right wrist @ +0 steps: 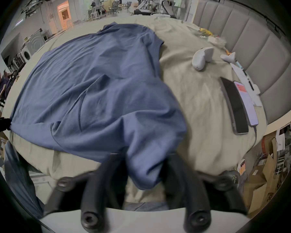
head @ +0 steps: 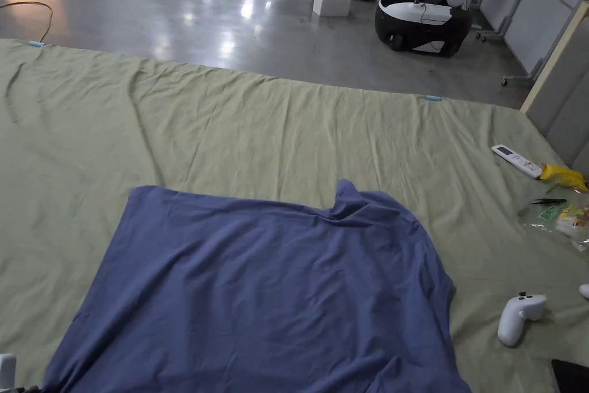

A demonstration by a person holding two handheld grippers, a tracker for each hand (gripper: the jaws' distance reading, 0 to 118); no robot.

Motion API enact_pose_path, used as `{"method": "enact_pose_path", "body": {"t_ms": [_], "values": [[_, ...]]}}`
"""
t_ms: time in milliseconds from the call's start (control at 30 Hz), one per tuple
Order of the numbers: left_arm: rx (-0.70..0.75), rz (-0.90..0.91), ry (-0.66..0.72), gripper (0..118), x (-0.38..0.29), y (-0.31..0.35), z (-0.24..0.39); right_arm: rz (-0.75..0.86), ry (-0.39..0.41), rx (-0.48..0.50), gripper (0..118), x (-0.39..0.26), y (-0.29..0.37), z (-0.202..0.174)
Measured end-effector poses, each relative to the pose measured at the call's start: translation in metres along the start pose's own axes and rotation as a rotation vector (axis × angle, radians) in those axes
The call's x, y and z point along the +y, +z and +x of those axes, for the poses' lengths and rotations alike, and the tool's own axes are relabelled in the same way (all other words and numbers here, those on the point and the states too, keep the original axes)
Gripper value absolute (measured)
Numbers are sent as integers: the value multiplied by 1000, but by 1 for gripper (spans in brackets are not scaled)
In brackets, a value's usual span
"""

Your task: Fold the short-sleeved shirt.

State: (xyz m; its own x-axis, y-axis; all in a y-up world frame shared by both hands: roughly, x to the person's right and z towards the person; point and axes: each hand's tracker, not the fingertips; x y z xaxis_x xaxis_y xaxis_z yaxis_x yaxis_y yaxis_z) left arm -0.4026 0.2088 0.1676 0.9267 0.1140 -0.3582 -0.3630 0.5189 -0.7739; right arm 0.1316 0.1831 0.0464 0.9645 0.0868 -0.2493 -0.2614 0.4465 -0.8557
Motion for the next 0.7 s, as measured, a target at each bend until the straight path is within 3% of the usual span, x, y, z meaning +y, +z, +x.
{"method": "enact_pose_path", "body": {"t_ms": [67,300,700], "values": [[-1,0,2,6,0,0,-1,2,7,35,9,4,0,0],[1,22,5,6,-2,10,2,30,104,-14,7,3,11,-4],[-20,197,-13,6,28,40,8,175,72,38,7,40,55,9]]}}
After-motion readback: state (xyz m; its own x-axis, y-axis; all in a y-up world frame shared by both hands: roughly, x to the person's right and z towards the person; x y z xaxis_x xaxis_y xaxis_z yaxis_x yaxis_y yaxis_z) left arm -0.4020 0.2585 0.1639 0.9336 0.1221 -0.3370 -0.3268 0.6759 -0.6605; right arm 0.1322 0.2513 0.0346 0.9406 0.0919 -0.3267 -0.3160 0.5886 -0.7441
